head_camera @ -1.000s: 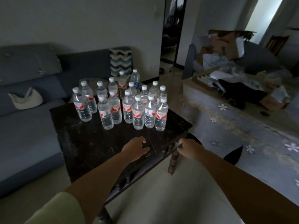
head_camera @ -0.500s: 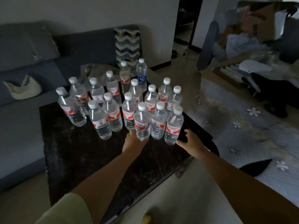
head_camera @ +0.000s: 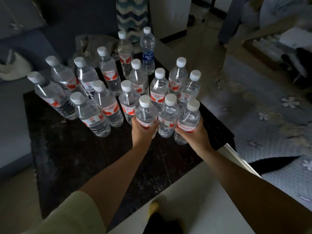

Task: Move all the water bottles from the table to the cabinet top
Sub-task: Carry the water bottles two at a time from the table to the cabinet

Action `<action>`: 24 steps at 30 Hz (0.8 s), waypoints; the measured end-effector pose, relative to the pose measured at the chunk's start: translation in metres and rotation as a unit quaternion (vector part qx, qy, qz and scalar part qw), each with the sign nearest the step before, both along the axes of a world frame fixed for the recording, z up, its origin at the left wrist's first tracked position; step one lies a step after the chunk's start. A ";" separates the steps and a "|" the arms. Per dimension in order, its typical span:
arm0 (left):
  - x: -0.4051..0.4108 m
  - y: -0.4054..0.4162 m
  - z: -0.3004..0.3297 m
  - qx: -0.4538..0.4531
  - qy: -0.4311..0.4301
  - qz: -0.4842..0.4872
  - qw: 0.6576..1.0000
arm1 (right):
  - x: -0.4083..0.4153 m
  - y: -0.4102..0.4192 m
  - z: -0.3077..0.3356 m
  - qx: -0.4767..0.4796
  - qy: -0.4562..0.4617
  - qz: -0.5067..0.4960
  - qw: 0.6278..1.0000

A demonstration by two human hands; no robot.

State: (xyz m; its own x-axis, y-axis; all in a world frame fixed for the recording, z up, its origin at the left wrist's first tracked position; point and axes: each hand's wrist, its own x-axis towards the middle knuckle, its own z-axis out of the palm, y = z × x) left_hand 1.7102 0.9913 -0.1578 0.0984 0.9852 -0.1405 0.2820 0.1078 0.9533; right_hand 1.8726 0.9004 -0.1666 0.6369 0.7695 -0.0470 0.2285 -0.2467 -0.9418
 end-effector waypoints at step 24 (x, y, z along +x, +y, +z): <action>-0.005 -0.089 0.065 -0.052 0.059 -0.245 0.966 | 0.035 -0.099 0.059 -0.093 -0.022 -0.007 0.995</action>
